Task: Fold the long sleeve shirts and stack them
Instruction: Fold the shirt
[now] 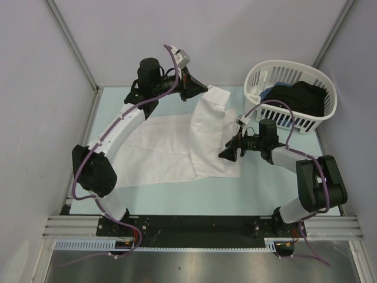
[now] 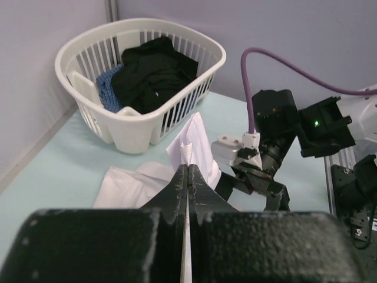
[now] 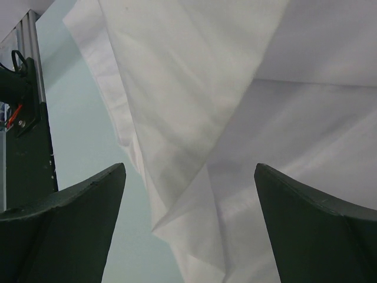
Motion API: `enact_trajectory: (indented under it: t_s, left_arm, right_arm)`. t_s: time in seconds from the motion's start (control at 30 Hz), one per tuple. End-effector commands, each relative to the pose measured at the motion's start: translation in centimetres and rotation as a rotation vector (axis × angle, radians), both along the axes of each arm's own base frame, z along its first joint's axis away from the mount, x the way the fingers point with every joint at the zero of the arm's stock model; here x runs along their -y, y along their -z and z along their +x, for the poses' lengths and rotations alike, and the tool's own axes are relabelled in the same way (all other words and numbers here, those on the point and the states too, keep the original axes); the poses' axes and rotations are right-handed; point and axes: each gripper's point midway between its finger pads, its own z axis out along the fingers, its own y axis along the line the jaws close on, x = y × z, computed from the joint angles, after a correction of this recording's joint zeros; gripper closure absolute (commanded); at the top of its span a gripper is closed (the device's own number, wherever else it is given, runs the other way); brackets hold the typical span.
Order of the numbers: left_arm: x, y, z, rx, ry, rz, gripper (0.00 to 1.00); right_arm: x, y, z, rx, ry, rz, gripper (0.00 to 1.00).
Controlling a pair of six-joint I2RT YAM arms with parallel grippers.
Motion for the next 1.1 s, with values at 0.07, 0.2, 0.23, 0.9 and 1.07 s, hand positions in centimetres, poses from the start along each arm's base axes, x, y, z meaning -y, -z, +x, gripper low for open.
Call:
enact_trajectory:
  t_s: [0.07,0.2,0.23,0.9,1.07]
  left_arm:
    - [-0.8,-7.1,-2.1,0.161,0.047,-0.101,1.0]
    - [-1.1,-7.3,-2.8,0.178,0.061,-0.096,1.0]
    - [-1.2,-7.3,-3.0,0.179,0.067,-0.094,1.0]
    - [-1.9,-3.8,-5.2,0.149,0.112,-0.02,1.0]
    - [-2.2,-4.1,-5.8,0.158,0.118,-0.02,1.0]
  right_arm:
    - [-1.5,-2.1,3.5,0.089,0.038,0.041,0.06]
    - [-1.0,-4.2,5.6,0.117,0.102,0.077,0.04]
    - [-1.1,-5.5,6.1,0.159,0.104,0.091,0.02]
    - [-2.6,-22.6,4.4,0.623,-0.023,0.15,0.26]
    - [-2.9,-23.4,5.0,0.612,-0.001,0.168,0.66]
